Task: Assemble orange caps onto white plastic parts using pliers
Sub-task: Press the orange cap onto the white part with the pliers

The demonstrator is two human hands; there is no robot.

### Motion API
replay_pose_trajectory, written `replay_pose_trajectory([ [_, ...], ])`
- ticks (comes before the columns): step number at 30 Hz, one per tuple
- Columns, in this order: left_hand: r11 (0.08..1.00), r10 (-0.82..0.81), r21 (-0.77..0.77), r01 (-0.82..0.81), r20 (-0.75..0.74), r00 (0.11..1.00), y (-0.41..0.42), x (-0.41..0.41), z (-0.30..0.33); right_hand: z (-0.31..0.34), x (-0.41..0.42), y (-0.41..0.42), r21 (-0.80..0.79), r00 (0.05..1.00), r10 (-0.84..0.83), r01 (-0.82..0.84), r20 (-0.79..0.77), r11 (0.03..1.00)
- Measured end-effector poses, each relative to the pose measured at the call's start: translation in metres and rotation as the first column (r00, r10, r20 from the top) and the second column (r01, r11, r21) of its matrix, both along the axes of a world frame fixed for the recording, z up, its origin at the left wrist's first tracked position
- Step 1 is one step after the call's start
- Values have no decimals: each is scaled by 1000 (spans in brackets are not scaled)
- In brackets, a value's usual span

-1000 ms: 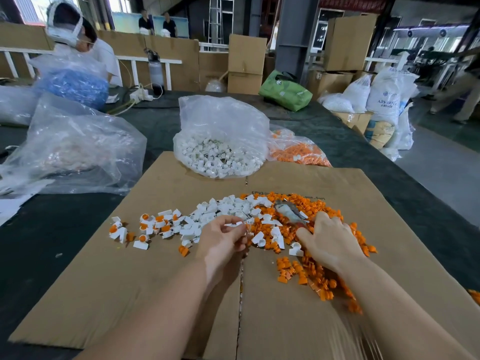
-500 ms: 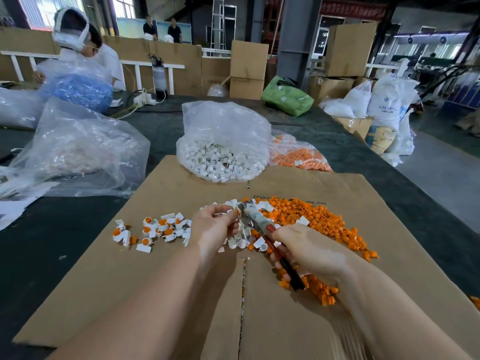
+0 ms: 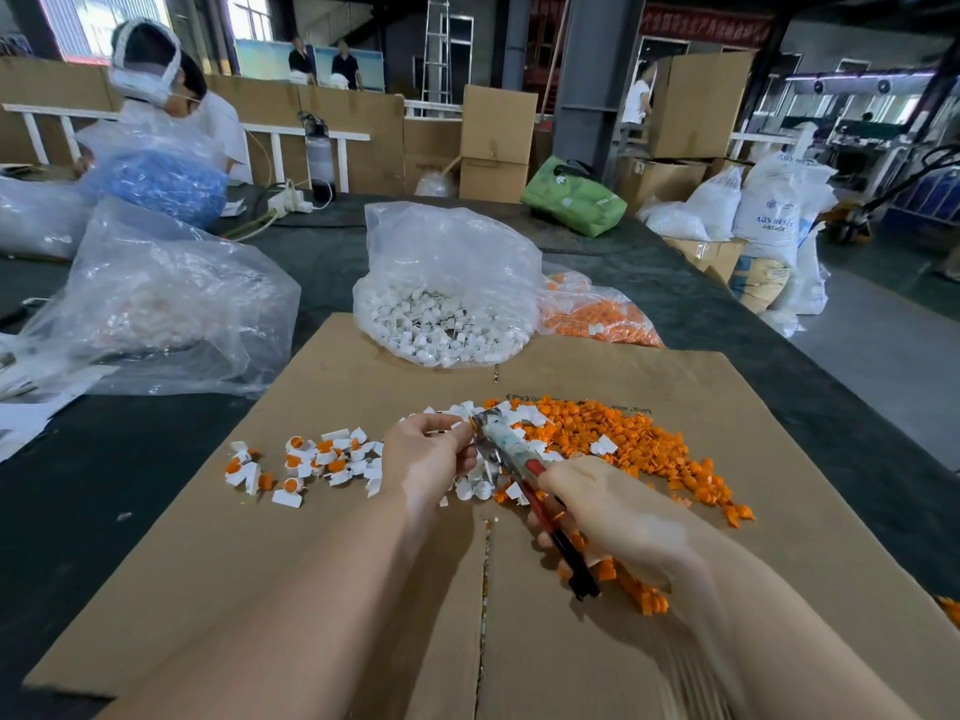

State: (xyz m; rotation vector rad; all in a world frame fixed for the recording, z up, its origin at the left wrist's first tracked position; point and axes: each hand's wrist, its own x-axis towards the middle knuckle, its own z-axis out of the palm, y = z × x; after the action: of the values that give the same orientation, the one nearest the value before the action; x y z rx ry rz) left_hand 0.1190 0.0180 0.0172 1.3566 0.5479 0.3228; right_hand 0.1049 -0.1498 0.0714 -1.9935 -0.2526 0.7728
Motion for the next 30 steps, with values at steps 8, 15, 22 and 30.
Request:
replay_pose_trajectory([
  [8, 1000, -6, 5, 6, 8, 1000, -4, 0, -1, -4, -1, -2, -179, 932, 89, -26, 352, 983],
  [15, 1000, -6, -15, 6, 10, 1000, -8, -3, -3, -18, -2, -1, -210, 870, 90, 16, 485, 978],
  [22, 998, 43, -38, -42, 8, 999, -8, -4, -3, -32, -1, -6, -99, 853, -56, 125, 519, 987],
  [30, 940, -91, 326, 100, -42, 995, -6, -22, -26, -51, 25, -30, -321, 667, -109, 486, 737, 813],
])
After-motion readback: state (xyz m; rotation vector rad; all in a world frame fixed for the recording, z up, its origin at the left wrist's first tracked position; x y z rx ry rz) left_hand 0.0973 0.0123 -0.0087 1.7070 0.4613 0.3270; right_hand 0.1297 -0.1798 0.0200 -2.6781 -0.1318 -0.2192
